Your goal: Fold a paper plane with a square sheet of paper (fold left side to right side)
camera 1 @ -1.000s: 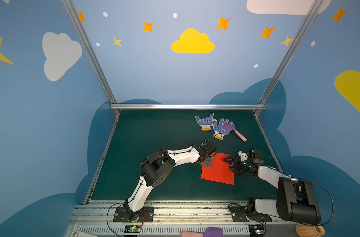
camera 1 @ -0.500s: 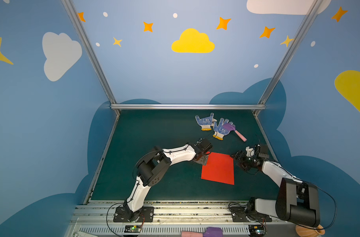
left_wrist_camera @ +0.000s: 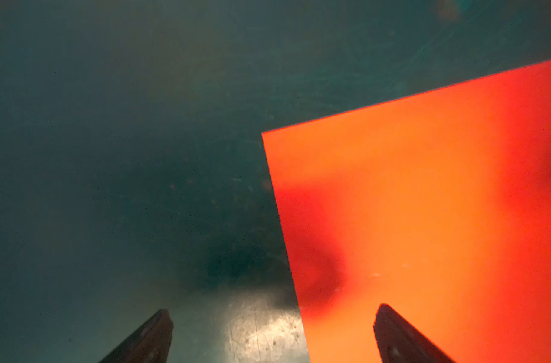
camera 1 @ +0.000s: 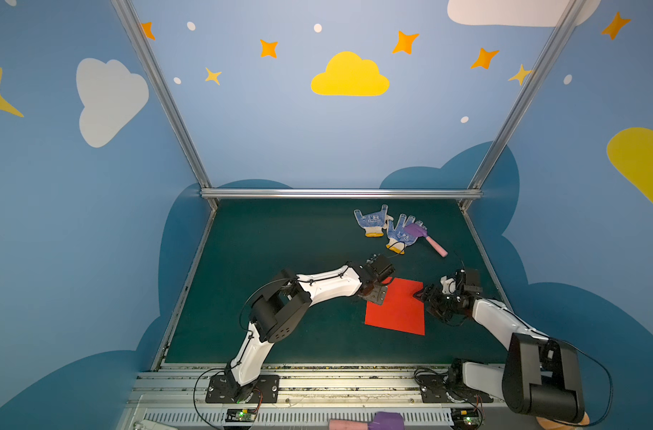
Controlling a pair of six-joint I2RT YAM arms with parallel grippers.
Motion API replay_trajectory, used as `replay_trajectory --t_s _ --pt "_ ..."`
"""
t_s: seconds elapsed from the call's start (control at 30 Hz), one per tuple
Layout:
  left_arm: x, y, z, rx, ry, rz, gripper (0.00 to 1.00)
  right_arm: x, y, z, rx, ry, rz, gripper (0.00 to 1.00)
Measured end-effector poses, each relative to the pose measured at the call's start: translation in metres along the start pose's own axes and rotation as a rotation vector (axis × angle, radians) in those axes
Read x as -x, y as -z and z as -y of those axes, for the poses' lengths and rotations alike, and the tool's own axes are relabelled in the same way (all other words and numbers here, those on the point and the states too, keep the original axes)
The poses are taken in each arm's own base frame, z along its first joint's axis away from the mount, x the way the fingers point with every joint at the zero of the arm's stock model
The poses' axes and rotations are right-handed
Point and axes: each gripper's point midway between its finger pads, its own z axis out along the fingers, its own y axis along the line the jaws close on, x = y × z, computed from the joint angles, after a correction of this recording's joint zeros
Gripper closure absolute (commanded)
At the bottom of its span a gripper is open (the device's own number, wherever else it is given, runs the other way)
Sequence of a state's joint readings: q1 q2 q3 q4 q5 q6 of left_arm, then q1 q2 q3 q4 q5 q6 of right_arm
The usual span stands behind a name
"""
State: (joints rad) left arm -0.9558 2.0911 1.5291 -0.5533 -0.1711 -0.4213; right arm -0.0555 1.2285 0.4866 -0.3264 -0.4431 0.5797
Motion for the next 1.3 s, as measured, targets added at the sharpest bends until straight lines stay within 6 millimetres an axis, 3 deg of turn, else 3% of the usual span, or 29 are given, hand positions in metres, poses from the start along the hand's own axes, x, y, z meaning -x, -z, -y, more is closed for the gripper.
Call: replay_trajectory --t_s 0.17,0.4,0.67,0.87,1.07,1.3 --pt "-0.014 -0.011 -0.009 0.036 -0.005 -0.037 0.00 -0.012 -0.004 -0.008 -0.004 0.023 -0.003 0.22" --pt "-0.014 -0.012 -0.012 0.042 -0.002 -0.034 0.00 -0.018 -0.005 -0.011 -0.029 0.013 0.015 0.21" --pt "-0.014 -0.012 -0.012 0.039 -0.002 -0.032 0.00 -0.057 0.020 0.014 -0.070 -0.062 0.031 0.19" --pt "-0.014 -0.013 -0.012 0.034 0.000 -0.035 0.00 -0.070 0.022 0.023 -0.094 -0.110 0.000 0.20" --pt "-0.013 -0.013 -0.012 0.025 0.005 -0.039 0.00 -0.071 0.007 0.005 -0.047 -0.092 -0.057 0.21" --pt "-0.013 -0.014 -0.012 0.019 0.009 -0.040 0.00 -0.061 -0.015 -0.029 0.083 -0.046 -0.082 0.21"
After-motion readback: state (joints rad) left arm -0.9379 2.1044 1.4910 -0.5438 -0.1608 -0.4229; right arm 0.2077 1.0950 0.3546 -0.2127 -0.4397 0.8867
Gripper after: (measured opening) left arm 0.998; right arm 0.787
